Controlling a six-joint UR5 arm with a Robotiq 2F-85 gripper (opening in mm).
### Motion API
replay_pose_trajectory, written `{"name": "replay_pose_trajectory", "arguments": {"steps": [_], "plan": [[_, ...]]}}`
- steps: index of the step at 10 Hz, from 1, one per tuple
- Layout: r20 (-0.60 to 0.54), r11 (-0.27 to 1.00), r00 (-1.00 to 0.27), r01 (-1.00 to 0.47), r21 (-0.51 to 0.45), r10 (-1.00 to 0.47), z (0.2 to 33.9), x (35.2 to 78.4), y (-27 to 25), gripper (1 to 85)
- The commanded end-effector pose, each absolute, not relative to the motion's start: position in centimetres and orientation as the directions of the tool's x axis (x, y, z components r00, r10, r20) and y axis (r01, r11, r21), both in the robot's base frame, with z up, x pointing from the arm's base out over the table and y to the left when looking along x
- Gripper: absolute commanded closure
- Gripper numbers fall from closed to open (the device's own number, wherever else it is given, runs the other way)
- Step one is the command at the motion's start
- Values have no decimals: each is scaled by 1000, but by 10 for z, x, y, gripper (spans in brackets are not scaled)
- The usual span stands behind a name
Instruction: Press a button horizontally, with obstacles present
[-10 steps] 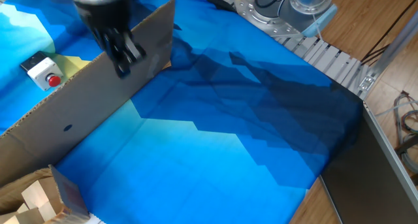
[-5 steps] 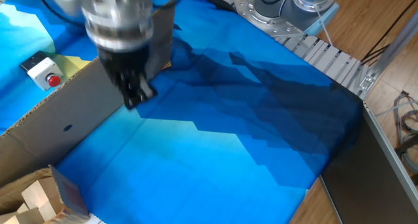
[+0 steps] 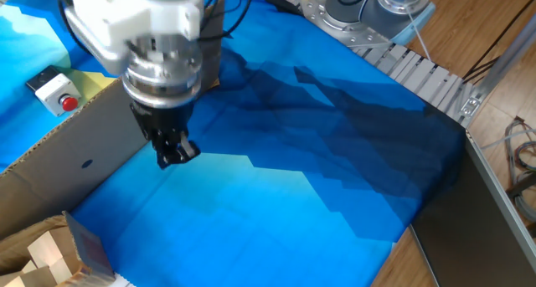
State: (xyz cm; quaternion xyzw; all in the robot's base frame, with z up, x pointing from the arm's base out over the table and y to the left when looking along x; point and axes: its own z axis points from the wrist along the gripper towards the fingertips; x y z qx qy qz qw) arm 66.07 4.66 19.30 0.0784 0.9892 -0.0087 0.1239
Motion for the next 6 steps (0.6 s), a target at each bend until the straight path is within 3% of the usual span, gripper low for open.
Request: {"name": "replay_pose_trajectory", "arguments": {"steps": [1, 2, 6], "plan": [[-257, 988, -956, 151, -22, 140, 185, 663, 41, 847], [-225, 990, -968, 127, -67, 109, 184, 653, 32, 847], [-53, 996, -999, 3, -88, -1, 178, 611, 33, 847]]}}
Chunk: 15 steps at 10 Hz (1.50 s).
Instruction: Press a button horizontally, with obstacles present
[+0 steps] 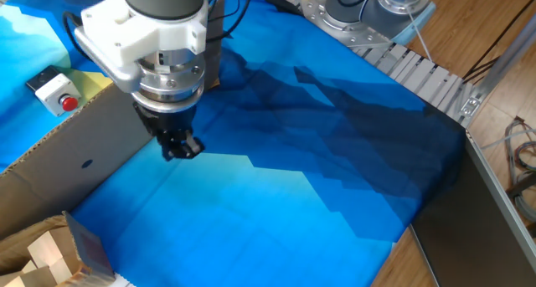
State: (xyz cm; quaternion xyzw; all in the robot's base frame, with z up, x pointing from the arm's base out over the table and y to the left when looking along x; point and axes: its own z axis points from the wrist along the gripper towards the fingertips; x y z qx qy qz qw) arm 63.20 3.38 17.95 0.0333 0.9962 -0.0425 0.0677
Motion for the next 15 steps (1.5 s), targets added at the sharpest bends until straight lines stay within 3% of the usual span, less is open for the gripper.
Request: {"name": "replay_pose_trajectory", "arguments": {"steps": [1, 2, 5, 6, 7, 11, 15], "plan": [[-34, 998, -999, -19, -56, -21, 177, 606, 42, 847], [-34, 1000, -999, -19, -18, -20, 177, 606, 52, 847], [-104, 999, -995, 0, -43, -5, 178, 624, 45, 847], [-62, 998, -996, 61, -11, 61, 175, 614, 53, 847], [-15, 997, -998, 65, -36, 65, 168, 603, 48, 847], [-82, 999, -996, 32, -15, 31, 140, 616, 44, 847], [-134, 999, -991, 21, -48, 14, 133, 625, 32, 847]]}}
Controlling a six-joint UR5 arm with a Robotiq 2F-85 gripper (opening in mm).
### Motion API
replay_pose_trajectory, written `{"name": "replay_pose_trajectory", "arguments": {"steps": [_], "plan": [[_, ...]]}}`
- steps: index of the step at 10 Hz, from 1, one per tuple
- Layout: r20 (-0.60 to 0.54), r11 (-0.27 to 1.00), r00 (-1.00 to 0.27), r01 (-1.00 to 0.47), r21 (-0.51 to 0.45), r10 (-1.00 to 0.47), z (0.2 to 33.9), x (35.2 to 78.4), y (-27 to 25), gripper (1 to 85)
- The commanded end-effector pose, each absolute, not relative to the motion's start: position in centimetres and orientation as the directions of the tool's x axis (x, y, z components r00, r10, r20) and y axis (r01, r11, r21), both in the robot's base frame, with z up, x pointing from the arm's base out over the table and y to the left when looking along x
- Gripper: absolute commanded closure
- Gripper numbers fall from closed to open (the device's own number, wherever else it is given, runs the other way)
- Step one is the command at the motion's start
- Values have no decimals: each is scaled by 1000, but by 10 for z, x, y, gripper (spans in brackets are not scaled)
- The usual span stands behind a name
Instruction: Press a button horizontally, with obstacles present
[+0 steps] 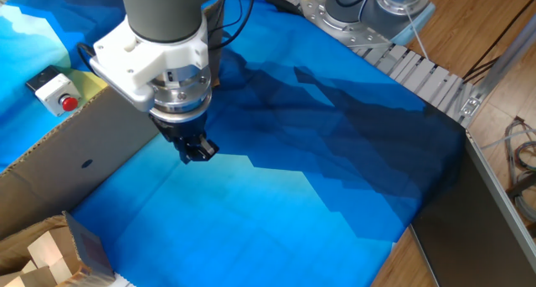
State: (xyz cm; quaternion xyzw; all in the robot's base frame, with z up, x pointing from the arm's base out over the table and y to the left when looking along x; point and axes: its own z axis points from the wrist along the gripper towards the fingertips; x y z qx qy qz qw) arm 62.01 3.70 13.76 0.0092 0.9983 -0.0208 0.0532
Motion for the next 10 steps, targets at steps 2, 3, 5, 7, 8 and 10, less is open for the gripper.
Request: {"name": "replay_pose_trajectory", "arguments": {"steps": [2, 3, 5, 7, 8, 10], "plan": [[-153, 998, -988, 12, -68, 1, 133, 630, 26, 847], [-163, 998, -987, 8, -70, -3, 132, 632, 25, 847], [-187, 997, -982, 5, -71, -8, 132, 638, 23, 847], [-187, 998, -982, 4, -58, -7, 131, 637, 26, 847], [-186, 998, -983, 2, -58, -9, 131, 637, 26, 847], [-181, 998, -983, 2, -55, -8, 131, 636, 26, 847]]}}
